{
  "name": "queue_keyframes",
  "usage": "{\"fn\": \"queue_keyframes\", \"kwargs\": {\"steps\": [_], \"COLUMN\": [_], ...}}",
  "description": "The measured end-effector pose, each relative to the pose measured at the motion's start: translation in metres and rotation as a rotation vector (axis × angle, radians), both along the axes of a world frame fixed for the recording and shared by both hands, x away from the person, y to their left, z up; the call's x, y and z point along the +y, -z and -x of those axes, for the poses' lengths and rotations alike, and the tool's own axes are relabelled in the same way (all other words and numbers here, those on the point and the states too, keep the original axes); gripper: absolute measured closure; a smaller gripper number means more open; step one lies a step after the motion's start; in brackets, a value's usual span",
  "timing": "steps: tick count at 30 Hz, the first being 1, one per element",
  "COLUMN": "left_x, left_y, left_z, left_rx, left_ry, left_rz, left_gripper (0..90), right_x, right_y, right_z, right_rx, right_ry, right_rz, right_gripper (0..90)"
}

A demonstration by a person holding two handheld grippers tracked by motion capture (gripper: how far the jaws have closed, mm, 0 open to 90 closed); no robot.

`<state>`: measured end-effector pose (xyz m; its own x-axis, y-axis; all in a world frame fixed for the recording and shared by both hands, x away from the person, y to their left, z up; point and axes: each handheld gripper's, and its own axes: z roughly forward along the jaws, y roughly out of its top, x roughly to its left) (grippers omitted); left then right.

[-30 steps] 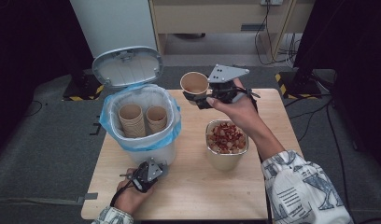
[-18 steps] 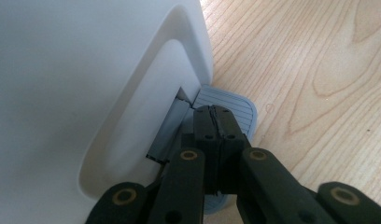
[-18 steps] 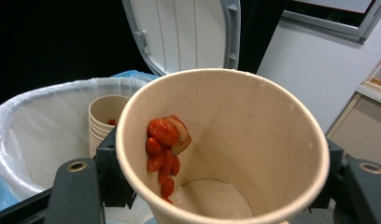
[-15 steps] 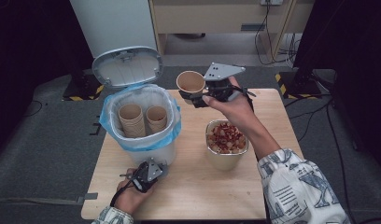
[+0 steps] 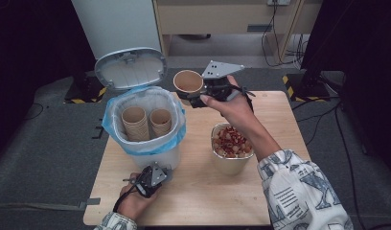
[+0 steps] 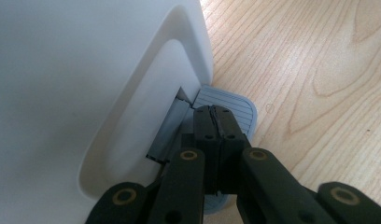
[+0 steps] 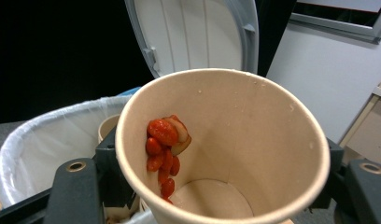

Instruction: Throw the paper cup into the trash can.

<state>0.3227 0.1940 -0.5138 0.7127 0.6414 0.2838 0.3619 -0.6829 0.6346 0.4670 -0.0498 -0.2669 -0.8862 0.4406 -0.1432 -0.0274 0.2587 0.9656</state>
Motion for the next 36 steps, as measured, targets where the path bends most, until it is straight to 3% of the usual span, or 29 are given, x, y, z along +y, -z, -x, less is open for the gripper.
{"fn": "queue_keyframes", "kwargs": {"steps": [20, 36], "left_x": [0.0, 0.0], "left_y": [0.0, 0.0], "left_z": [0.0, 0.0], "left_rx": [0.0, 0.0], "left_ry": [-0.002, 0.0], "left_rz": [0.002, 0.0], "left_gripper": [88.9, 88.9], "right_x": [0.031, 0.055], "right_y": [0.004, 0.017], "right_z": [0.007, 0.009], "right_rx": [0.018, 0.054], "right_ry": [-0.06, -0.106], "right_rz": [-0.013, -0.013], "right_gripper": [29.7, 29.2]}}
